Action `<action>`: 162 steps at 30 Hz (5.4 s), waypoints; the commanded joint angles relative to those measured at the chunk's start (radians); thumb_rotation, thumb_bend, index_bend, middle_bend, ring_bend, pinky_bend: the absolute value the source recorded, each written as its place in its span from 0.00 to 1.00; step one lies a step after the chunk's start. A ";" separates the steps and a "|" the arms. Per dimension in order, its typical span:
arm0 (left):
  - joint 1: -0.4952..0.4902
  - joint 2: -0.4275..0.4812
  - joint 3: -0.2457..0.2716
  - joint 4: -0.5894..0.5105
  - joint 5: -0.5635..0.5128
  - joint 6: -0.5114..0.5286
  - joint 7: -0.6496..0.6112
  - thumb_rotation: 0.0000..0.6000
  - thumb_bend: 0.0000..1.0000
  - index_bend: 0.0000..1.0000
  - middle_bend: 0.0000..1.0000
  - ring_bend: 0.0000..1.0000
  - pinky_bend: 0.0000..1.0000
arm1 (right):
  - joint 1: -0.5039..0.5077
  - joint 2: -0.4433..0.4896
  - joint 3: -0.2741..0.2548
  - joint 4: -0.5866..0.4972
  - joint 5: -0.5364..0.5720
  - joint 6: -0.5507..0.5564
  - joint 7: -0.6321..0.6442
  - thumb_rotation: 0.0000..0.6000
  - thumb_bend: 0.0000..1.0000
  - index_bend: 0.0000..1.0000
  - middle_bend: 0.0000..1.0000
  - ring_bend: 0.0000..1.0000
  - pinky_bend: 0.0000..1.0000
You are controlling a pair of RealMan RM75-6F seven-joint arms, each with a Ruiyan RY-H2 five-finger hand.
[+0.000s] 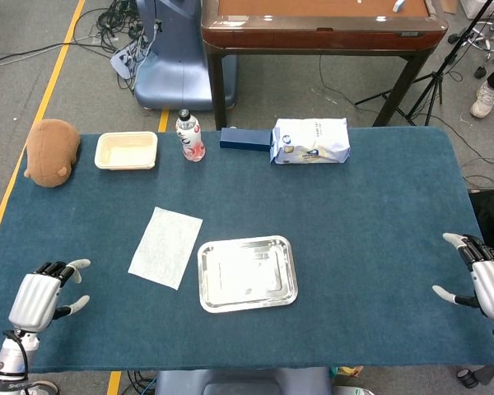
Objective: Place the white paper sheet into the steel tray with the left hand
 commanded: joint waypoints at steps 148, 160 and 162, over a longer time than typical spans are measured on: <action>-0.350 -0.246 0.046 0.325 -0.074 -0.401 0.057 1.00 0.11 0.44 0.00 0.00 0.16 | 0.002 0.009 -0.008 0.005 -0.014 0.002 0.026 1.00 0.00 0.17 0.22 0.13 0.23; -0.351 -0.258 0.047 0.345 -0.078 -0.401 0.033 1.00 0.12 0.46 0.00 0.00 0.16 | 0.003 0.009 -0.008 0.004 -0.014 0.002 0.024 1.00 0.00 0.17 0.22 0.13 0.23; -0.351 -0.260 0.048 0.349 -0.079 -0.402 0.030 1.00 0.13 0.46 0.00 0.00 0.17 | 0.002 0.009 -0.007 0.005 -0.014 0.003 0.025 1.00 0.00 0.17 0.22 0.13 0.23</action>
